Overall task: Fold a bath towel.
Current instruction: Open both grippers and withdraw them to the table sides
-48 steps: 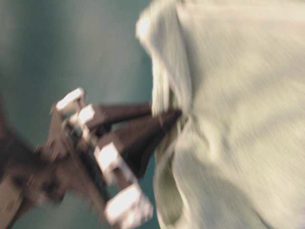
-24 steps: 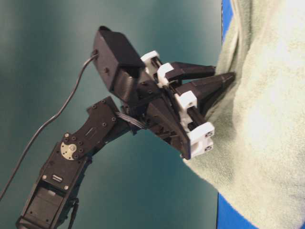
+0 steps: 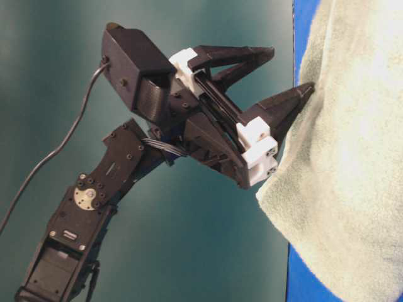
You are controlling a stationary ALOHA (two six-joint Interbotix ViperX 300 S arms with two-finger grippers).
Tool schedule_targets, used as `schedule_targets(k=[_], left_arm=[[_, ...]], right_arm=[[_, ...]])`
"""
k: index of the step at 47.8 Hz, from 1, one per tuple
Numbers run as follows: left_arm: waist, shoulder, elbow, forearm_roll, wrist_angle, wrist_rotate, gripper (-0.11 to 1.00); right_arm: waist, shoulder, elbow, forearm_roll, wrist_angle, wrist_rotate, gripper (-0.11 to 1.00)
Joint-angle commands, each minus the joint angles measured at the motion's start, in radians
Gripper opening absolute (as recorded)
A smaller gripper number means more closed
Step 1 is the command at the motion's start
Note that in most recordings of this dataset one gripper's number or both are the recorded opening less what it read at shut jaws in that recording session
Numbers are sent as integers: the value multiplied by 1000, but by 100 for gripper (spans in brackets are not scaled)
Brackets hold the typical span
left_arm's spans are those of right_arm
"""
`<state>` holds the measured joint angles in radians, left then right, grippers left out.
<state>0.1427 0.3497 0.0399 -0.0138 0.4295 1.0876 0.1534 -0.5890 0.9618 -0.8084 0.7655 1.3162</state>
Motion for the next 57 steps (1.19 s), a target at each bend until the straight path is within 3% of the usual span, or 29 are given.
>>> schedule_targets(k=[1, 6, 11, 25, 34, 47, 57], left_arm=[[2, -89, 5, -3, -3, -20, 79], [-11, -183, 55, -6, -17, -55, 77], [-34, -276, 118, -9, -61, -138, 76], [-106, -548, 388, -9, -298, -486, 74], [-144, -721, 572, -9, -469, -724, 74], [-184, -997, 778, -11, -537, -934, 74], [-186, -1200, 922, -11, -535, -1012, 74]], right_arm=[[2, -11, -11, -9, 0, -2, 63], [2, -25, -12, -26, -8, -2, 63], [2, -38, -17, -60, -44, -3, 63], [3, -84, -34, -256, -224, -8, 63], [2, -152, -31, -356, -278, -8, 63], [3, -296, 2, -391, -325, -61, 62], [3, -414, 64, -391, -321, -91, 62]])
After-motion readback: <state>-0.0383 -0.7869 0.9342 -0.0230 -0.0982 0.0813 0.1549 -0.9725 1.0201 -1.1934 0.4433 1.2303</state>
